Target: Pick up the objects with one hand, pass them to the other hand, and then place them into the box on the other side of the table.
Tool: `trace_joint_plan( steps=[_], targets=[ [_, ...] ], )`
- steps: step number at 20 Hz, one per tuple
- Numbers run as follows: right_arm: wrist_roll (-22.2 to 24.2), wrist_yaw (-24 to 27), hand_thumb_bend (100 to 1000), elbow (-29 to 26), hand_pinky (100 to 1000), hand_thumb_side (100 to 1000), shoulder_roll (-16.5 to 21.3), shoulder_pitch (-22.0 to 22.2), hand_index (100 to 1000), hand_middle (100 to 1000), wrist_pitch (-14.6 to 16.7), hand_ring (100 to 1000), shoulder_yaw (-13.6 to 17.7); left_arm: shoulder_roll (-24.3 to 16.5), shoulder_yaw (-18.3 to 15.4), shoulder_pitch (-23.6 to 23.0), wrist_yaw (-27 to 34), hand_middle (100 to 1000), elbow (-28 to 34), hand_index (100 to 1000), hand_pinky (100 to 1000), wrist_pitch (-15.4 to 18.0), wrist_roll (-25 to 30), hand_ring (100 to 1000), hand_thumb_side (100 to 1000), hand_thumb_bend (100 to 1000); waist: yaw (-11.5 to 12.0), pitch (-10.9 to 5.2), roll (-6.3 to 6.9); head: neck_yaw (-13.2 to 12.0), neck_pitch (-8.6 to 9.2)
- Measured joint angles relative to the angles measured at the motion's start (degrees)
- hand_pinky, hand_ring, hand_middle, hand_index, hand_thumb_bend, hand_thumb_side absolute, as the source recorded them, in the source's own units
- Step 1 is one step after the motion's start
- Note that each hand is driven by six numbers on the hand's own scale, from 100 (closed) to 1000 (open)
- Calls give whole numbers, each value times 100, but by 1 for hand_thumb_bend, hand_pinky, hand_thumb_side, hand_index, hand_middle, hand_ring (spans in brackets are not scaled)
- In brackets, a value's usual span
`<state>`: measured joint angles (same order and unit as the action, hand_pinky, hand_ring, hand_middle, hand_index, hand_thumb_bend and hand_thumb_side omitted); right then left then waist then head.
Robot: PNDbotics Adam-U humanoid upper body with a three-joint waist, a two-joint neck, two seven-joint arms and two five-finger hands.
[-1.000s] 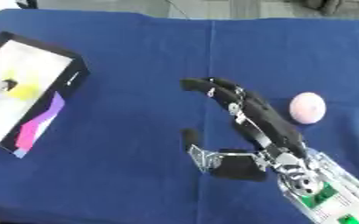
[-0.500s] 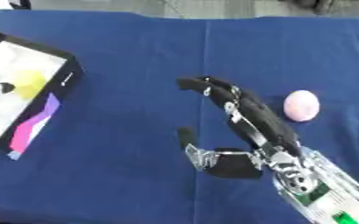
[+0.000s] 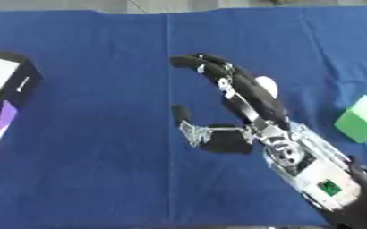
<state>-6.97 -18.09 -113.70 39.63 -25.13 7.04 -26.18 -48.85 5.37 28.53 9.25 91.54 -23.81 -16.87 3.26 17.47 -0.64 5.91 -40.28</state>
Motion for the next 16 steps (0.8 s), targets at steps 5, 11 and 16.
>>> trace_joint_plan(
  steps=[5,11,16],
  targets=[
    [918,237,100,-1,920,424,662,675,938,833,333,894,852,316,-78,-559,1091,778,892,930,788,668,-697,732,961,185,-112,-2,-44,228,-38],
    [1573,761,100,-1,931,385,1414,1666,946,859,477,918,2095,688,-164,-872,1079,774,1655,923,784,886,-892,725,938,194,-206,-2,-66,494,-39],
    [1618,726,100,-2,922,337,1751,2225,946,853,309,910,2701,900,-187,-1004,907,775,1887,914,788,915,-944,726,944,186,-281,-2,-70,658,-38]
  ],
)
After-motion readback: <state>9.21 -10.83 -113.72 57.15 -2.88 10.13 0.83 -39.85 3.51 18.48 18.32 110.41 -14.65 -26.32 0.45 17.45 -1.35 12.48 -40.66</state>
